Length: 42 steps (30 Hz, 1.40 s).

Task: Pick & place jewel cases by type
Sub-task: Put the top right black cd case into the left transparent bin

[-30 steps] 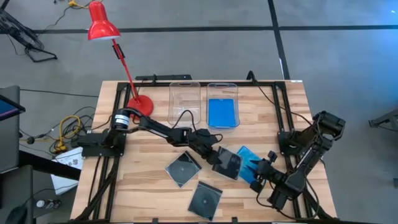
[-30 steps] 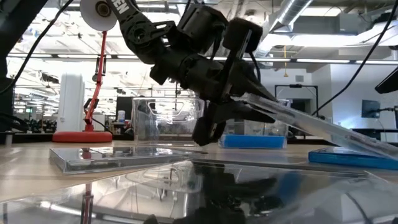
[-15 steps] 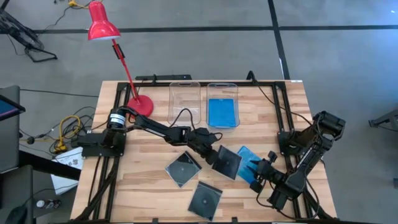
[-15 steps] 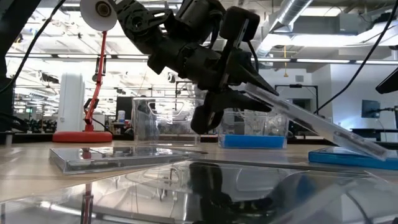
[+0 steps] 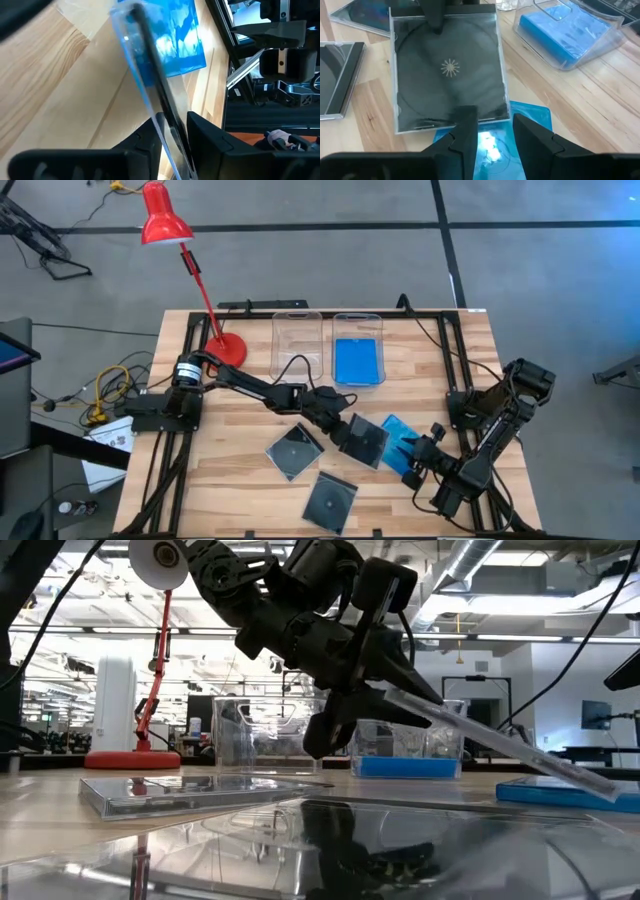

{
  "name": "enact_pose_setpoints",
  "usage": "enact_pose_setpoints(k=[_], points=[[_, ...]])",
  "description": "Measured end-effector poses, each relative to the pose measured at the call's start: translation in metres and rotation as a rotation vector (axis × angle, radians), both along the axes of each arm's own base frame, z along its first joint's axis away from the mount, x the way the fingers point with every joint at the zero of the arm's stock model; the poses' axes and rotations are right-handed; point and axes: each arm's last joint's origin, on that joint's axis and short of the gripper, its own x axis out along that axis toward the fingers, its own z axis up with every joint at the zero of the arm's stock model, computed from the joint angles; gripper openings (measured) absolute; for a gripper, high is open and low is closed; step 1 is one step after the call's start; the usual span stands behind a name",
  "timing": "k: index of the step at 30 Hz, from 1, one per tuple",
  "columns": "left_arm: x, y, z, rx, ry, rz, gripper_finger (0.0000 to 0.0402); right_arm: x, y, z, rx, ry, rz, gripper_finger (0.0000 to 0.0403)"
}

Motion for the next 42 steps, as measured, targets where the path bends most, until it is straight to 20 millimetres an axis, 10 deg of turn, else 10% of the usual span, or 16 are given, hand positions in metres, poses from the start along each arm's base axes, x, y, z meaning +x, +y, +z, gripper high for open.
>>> enact_pose_setpoints(k=[42], points=[[0.0023,-0.0019,0.0060,-0.018,-0.069,-0.046,0.0031,0.0003,0.0006,-0.0002,0.008,0.000,0.000,0.0118]])
